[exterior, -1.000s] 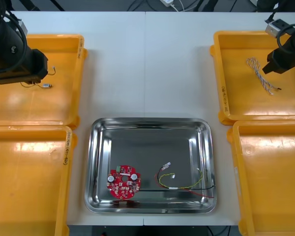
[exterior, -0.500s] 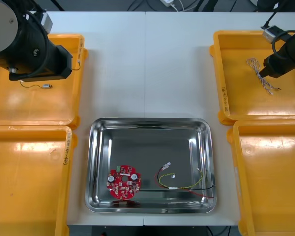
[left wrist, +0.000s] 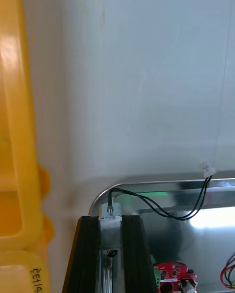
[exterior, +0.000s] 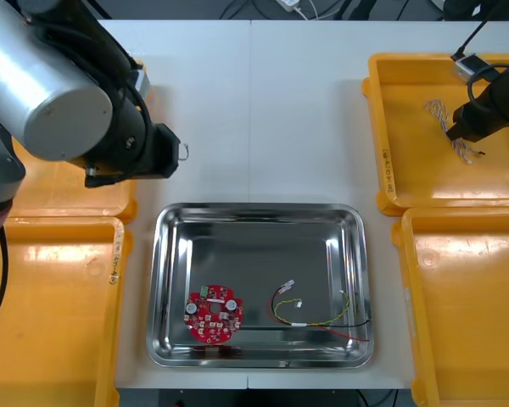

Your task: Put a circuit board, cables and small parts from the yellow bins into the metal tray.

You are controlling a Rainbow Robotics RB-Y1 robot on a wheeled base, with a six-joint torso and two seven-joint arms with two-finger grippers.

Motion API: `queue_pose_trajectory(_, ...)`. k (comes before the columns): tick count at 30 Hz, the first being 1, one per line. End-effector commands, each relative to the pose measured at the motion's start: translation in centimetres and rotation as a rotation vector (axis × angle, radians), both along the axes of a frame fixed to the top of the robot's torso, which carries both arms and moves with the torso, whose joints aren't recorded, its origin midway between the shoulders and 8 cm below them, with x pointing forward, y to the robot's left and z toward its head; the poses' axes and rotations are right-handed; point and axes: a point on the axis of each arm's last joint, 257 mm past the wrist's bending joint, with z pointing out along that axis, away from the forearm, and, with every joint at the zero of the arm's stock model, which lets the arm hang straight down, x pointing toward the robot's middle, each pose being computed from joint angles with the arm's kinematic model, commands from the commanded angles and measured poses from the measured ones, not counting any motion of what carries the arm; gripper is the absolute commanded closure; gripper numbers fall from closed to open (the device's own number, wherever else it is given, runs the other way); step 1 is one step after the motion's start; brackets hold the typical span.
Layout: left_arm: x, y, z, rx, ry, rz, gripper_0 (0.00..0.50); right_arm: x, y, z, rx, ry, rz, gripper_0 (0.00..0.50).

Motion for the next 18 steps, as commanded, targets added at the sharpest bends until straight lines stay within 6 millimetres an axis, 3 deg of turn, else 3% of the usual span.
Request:
queue_pose_trajectory(1, -2.0, -1.8, -2.4, -0.026, 0.024, 0.032, 0.498, 1.7, 2.2, 2.7, -0.017, -0.054, 0.074, 0.000)
queue_pose_trajectory(10, -4.4, -2.9, -7.3, 0.029, 0.077, 0.041, 0.498, 1.7, 3.5, 2.0, 0.010, -0.044, 0.076, 0.000)
queue_pose_trajectory(18, -4.9, -4.1, -9.2, 0.001, 0.074, 0.047, 0.499, 1.8, 3.7, 1.0, 0.022, -0.039, 0.073, 0.000)
